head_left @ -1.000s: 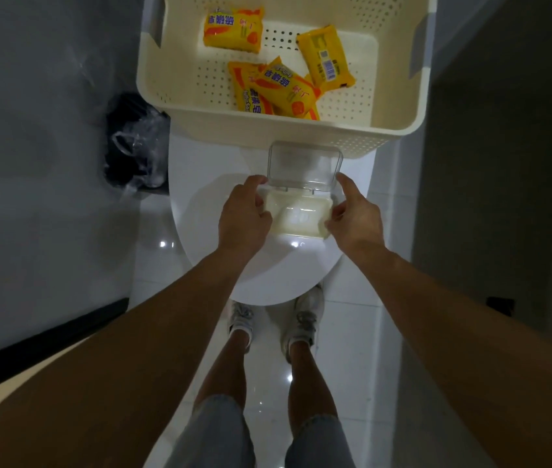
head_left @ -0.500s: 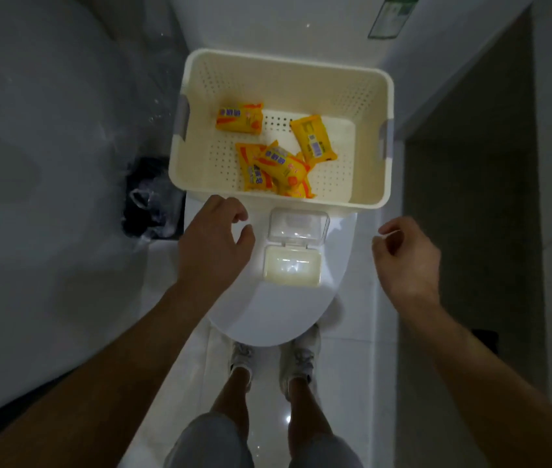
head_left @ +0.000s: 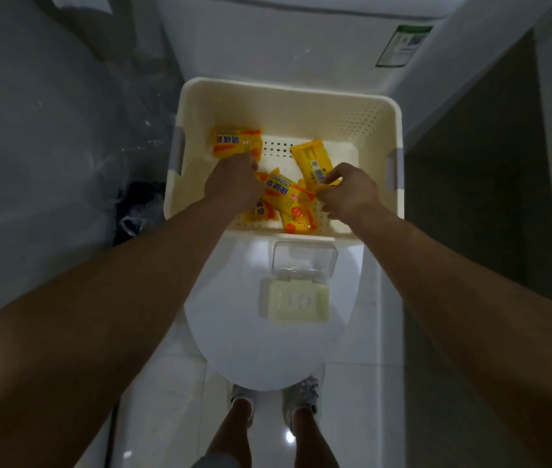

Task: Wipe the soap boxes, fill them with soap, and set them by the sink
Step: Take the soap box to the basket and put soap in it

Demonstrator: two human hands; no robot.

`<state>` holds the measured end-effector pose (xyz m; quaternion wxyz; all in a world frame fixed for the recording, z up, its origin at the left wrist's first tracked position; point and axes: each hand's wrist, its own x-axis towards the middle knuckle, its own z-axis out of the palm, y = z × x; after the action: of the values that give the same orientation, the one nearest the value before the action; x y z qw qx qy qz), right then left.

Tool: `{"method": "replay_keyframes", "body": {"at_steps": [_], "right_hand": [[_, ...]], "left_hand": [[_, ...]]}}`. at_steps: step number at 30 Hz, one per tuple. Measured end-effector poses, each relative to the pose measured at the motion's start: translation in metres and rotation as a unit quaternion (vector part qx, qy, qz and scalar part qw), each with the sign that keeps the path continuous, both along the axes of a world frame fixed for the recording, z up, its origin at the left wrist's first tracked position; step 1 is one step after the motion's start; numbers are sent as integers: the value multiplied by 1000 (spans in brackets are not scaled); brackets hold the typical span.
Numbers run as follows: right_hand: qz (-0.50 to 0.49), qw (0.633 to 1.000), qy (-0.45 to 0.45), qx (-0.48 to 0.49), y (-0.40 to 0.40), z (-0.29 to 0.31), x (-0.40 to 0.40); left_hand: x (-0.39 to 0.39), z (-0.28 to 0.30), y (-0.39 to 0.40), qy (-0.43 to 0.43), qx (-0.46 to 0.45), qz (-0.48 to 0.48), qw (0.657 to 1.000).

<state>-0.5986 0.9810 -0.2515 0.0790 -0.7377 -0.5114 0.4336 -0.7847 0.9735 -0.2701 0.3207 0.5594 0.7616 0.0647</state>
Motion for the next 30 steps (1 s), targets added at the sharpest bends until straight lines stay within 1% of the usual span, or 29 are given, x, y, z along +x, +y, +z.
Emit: {"method": "replay_keyframes", "body": {"at_steps": [2, 5, 8, 12, 14, 15, 16, 17, 18, 20, 22, 23, 25, 27, 30], "right_hand": [[-1, 1000, -1, -30, 6, -16, -4], [-12, 998, -7, -57, 11, -36, -11], [-32, 996, 11, -85, 11, -46, -18], [-65, 994, 27, -81, 10, -51, -20], [-80, 993, 40, -83, 11, -48, -19], [-89, 991, 55, -86, 12, -45, -19], [-103, 988, 78, -89, 13, -40, -18], [-119, 983, 111, -90, 15, -34, -18], [-133, 976, 147, -88, 16, -26, -17], [-136, 966, 203, -88, 18, -7, -17], [-117, 961, 233, -91, 16, 14, -17], [-105, 960, 241, -95, 13, 23, -18], [-83, 958, 255, -103, 6, 38, -17], [-76, 952, 274, -112, -2, 51, -15], [-83, 948, 282, -125, -12, 64, -8]], "left_hand": [[2, -17, 9, -12, -22, 2, 1000], [6, -35, 18, -14, -32, -13, 999], [11, -43, 22, -17, -45, -7, 999], [15, -46, 19, -29, -72, 13, 997], [15, -44, 16, -34, -67, 22, 997], [14, -41, 15, -51, -56, 38, 996], [12, -37, 15, -87, -43, 64, 993], [10, -31, 15, -141, -32, 96, 985], [7, -24, 15, -203, -28, 134, 969], [4, -7, 15, -325, -39, 208, 922], [4, 9, 16, -404, -34, 249, 880], [5, 17, 17, -423, -24, 259, 868], [7, 32, 18, -438, -6, 272, 857], [8, 45, 16, -434, -4, 273, 858], [9, 61, 8, -429, -19, 224, 875]]}}
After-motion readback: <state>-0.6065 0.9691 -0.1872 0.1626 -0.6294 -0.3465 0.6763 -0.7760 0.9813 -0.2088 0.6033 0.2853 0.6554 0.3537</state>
